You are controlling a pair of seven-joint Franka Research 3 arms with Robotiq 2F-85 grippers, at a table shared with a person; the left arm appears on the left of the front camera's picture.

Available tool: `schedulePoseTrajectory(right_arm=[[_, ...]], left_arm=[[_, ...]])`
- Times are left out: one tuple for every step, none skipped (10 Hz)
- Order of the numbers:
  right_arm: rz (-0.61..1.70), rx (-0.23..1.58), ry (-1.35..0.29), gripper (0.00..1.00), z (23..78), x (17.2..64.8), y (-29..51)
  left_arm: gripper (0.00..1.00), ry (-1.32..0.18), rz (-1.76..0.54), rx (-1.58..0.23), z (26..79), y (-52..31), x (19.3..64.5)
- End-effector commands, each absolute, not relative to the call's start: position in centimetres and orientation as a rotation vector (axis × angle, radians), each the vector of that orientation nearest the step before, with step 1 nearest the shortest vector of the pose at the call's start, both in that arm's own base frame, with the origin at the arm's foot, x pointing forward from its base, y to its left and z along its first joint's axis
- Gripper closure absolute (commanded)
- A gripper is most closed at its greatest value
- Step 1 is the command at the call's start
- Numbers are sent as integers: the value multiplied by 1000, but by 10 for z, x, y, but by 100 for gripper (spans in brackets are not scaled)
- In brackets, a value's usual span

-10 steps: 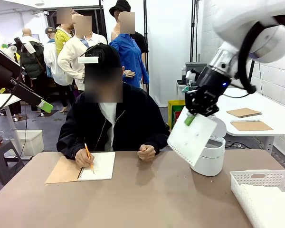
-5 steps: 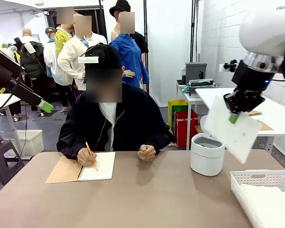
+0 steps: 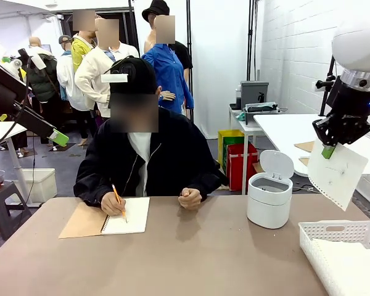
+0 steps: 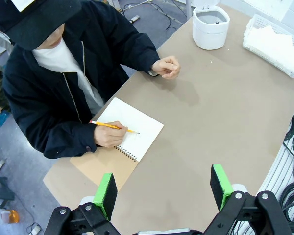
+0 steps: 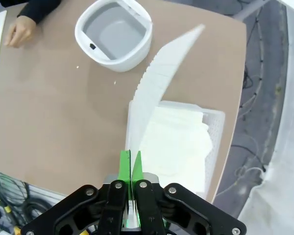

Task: Sort the paper based on its condition.
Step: If a person hands you a paper, place it in the Organizing basket , and if it's crumpled, put it in the Trash can.

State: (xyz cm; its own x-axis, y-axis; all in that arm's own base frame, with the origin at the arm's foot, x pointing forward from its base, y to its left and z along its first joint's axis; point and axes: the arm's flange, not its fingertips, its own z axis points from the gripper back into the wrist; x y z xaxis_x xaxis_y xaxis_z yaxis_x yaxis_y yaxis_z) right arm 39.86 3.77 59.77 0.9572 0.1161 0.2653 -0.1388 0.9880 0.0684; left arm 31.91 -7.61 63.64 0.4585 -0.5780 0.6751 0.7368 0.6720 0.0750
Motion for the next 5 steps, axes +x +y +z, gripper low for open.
schedulePoseTrajectory(right_arm=[[174, 73, -260, 100, 597, 397, 48], [174, 73, -260, 100, 597, 397, 48], [174, 73, -260, 100, 597, 397, 48], [158, 86, -263, 100, 598, 397, 49], [170, 111, -227, 100, 586, 395, 45]], left_arm=[[0, -726, -810, -247, 637, -77, 319], [0, -726, -810, -247, 637, -77, 319], [0, -726, -810, -247, 637, -77, 319], [0, -726, -810, -247, 637, -77, 319], [0, -726, -810, -247, 637, -77, 319]])
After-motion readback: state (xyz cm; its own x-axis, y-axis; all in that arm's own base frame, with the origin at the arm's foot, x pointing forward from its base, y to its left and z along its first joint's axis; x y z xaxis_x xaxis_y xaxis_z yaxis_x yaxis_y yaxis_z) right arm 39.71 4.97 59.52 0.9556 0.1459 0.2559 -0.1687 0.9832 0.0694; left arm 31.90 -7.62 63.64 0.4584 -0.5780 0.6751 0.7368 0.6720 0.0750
